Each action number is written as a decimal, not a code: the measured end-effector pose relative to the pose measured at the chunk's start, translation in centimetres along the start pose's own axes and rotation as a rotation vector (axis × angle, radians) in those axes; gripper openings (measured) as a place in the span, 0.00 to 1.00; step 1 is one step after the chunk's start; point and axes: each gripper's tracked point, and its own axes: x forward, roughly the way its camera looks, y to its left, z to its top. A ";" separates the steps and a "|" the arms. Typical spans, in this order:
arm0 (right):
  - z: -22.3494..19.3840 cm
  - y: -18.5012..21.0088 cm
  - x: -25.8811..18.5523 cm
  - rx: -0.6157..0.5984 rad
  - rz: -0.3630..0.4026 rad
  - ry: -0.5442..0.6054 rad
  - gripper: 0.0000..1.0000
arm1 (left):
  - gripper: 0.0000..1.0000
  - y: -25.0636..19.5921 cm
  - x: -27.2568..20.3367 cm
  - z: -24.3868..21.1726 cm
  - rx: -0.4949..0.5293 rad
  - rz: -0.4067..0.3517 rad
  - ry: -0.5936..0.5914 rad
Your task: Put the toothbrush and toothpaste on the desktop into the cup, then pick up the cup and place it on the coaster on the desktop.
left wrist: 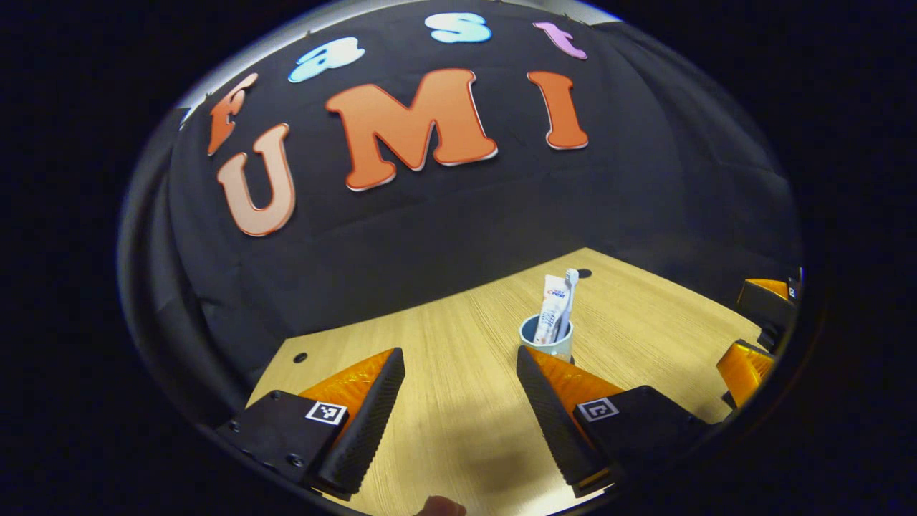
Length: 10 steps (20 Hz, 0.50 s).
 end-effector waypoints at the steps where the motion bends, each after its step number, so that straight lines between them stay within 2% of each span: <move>1: 0.3 0.7 0.0 -0.002 0.007 -0.009 0.98 | 1.00 1.2 -1.0 -0.1 -0.018 0.026 -0.035; 6: 1.3 3.9 0.8 -0.026 0.026 -0.041 0.98 | 1.00 7.5 -5.4 -0.8 -0.076 0.160 -0.182; 10: 0.8 6.2 0.9 -0.053 0.063 -0.027 0.98 | 1.00 10.8 -8.7 -1.8 -0.054 0.209 -0.253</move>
